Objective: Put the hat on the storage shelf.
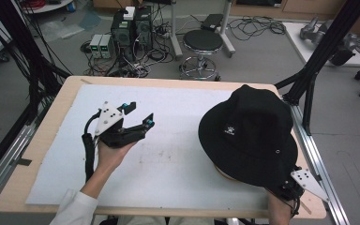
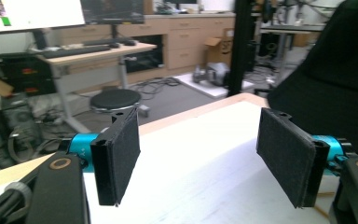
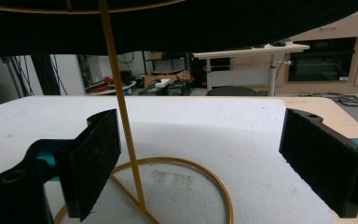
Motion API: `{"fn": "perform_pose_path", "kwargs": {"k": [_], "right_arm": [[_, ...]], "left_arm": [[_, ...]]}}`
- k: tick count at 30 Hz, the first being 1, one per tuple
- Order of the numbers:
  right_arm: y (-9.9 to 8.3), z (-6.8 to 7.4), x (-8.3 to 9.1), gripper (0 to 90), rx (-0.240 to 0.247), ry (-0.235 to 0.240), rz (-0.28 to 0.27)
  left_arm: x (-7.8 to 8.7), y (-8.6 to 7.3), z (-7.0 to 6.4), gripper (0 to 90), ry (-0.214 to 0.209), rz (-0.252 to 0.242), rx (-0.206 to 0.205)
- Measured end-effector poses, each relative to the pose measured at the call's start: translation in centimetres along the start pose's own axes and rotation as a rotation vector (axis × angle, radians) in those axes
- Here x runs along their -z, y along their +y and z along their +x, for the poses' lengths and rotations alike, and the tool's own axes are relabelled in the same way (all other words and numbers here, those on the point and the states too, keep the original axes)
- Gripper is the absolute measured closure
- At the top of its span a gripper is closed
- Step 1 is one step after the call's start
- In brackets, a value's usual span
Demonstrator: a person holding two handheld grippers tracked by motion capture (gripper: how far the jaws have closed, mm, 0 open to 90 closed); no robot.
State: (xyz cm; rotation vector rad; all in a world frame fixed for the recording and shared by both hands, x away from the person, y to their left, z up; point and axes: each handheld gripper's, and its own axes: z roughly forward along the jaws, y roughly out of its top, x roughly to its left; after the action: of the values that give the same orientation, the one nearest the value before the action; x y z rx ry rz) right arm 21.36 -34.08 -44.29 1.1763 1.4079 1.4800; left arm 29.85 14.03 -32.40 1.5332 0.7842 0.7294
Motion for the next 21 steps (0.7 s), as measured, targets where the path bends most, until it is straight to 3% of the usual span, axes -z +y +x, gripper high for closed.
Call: {"fn": "perform_pose_path", "kwargs": {"k": [11, 14, 21], "right_arm": [[0.0, 0.0, 0.0, 11.9, 0.000, 0.002, -0.001], [0.0, 0.0, 0.0, 11.9, 0.000, 0.003, 0.000], [0.0, 0.0, 0.0, 11.9, 0.001, 0.002, 0.001]], "left_arm": [[2.2, -1.7, 2.4, 31.1, 0.095, 0.009, 0.021], [3.0, -2.5, 3.3, 31.1, 0.120, 0.022, 0.045], [5.2, -4.9, 6.3, 31.2, 0.225, 0.038, 0.108]]}}
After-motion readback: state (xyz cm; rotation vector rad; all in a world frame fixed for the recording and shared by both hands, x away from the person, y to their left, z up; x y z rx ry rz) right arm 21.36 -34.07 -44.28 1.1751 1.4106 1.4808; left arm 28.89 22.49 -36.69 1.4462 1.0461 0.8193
